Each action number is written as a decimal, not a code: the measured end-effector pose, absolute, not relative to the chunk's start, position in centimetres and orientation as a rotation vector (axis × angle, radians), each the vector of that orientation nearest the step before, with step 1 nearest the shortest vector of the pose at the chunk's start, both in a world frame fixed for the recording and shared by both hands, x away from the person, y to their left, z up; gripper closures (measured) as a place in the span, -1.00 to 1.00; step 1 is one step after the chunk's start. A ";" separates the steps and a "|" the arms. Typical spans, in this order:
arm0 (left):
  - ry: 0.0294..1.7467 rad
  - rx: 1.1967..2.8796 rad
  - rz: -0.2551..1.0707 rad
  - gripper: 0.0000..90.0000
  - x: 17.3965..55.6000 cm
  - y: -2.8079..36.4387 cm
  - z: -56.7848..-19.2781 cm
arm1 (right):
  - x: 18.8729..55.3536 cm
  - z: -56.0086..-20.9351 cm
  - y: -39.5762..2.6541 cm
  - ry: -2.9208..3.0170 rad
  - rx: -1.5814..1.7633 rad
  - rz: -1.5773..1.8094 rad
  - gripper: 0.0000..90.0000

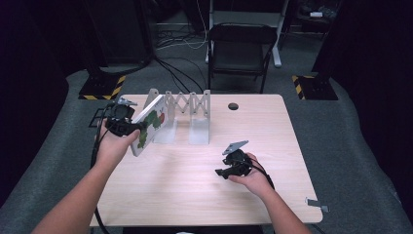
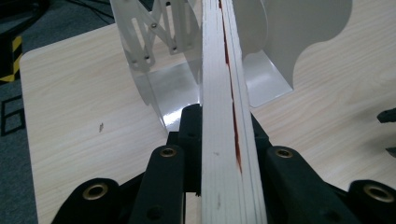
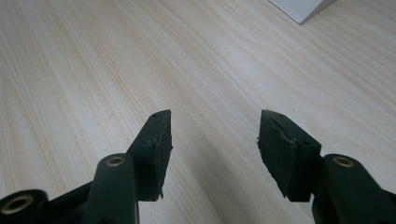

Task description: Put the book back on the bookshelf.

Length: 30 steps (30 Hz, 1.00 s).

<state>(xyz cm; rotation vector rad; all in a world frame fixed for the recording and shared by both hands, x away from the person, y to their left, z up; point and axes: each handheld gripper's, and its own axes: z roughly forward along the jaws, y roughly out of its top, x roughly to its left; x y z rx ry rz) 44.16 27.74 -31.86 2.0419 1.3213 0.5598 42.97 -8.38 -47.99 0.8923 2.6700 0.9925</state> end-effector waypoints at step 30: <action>1.468 1.987 0.604 0.68 47.2 26.3 -34.6 | 42.9 -47.9 -8.8 2.675 0.889 0.994 -0.01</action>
